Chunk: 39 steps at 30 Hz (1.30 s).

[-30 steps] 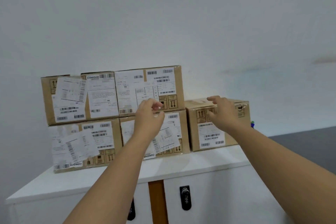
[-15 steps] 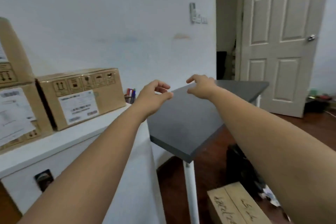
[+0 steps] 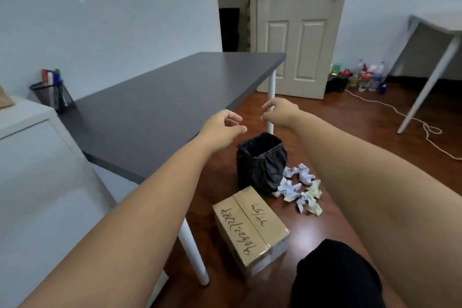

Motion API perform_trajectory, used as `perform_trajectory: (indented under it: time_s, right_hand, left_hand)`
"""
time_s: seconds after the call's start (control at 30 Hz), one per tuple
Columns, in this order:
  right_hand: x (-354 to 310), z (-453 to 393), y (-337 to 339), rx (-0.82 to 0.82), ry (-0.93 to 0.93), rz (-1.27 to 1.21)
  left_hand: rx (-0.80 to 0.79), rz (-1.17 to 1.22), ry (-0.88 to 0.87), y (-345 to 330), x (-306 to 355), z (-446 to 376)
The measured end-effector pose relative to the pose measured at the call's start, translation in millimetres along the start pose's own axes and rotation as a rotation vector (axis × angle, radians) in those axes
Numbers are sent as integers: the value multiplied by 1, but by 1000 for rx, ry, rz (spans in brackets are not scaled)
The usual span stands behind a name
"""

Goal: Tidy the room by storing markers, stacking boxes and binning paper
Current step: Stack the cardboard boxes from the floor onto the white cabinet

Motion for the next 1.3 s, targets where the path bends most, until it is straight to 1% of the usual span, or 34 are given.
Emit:
perform_trajectory:
  time_s: [0.17,0.3,0.4,0.53,0.67,0.8,0.97,1.1,1.2,1.3]
  right_hand:
    - [76,-24,-38,-98,-76,19]
    - [129,-36,-80,-254,-115,45]
    - [165,-42,-113,-331,-178,29]
    - [220,-49,-166,-425,-253,9]
    - [269,-49,-215,-507,-336,23]
    - [310,-41,-252,-577,-435,28]
    - [344,-35,-290,-618,-487,33]
    - [363,-33,-316,-621,-507,0]
    - [375,-28,-332,-628,-524,-7]
    - [386,-19,-346,-641,-587,-92]
  left_hand:
    - [-67,-12,121,-63,-51,-19]
    - [-98,1,254,-108,-106,-32]
    - [-117,-7,377,-139,-155,-36]
    - [-142,5,565,-179,-224,-32]
    - [-171,-34,729,-212,-292,-18]
    - [-205,-60,847,-239,-343,2]
    - [-215,-56,957,-265,-377,23]
    - [-142,2,1028,-281,-395,34]
    - [-121,54,1083,-294,-406,45]
    - [-134,115,1127,-306,-417,56]
Point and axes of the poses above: each hand's wrist, its own z-axis away from the middle knuckle, its own y-axis out of the back of the hand, x = y × z, the point moved 3 cm from there along -z, towards the middle knuckle
